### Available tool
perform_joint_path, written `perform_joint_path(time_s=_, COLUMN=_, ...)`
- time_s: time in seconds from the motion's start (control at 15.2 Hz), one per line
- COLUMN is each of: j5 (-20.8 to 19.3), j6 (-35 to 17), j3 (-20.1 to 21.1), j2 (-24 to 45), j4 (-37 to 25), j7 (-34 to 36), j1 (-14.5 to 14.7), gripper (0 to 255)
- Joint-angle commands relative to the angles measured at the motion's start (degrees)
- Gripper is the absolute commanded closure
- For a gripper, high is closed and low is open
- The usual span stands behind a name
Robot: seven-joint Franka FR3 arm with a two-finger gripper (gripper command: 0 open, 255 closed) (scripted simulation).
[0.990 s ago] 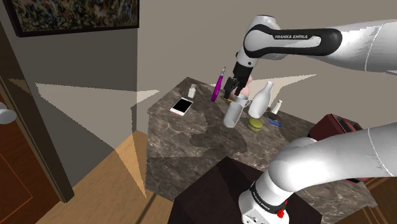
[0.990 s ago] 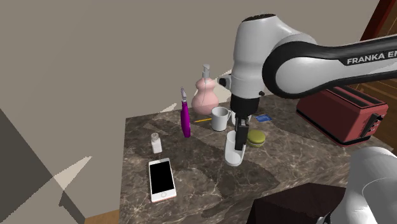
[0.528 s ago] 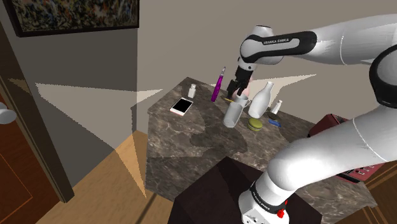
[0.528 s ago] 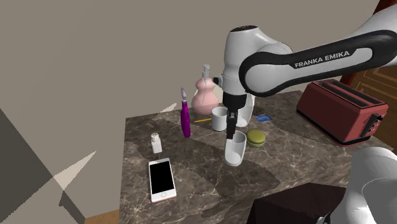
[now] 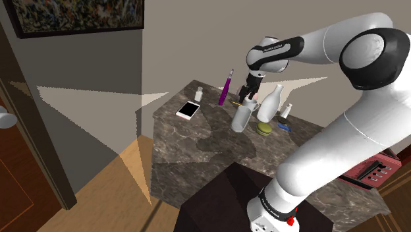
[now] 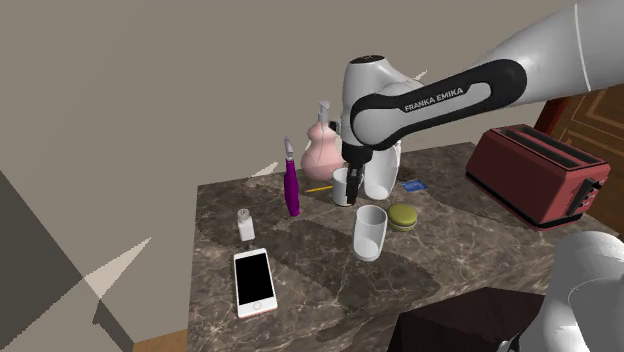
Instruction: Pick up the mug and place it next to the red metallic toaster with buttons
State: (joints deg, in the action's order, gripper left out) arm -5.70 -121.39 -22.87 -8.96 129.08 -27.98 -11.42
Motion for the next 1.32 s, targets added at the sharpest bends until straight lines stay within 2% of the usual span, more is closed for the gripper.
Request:
perform_joint_path(time_s=0.0, j5=1.1, j6=-1.4, j3=-1.4, j2=4.2, j4=-2.9, j7=-2.4, j1=-0.5, gripper=0)
perform_joint_path(time_s=0.46, j5=6.4, j6=-4.6, j3=-4.2, j2=16.9, j4=-12.4, j7=-10.0, j1=-3.7, gripper=0)
perform_joint_path(time_s=0.92, j5=8.4, j6=-9.8, j3=-3.9, j2=20.3, j4=-10.3, j7=-11.4, j1=-4.4, gripper=0)
perform_joint_path(time_s=1.25, j5=8.4, j6=-9.8, j3=-3.9, j2=20.3, j4=-10.3, j7=-11.4, j1=-4.4, gripper=0)
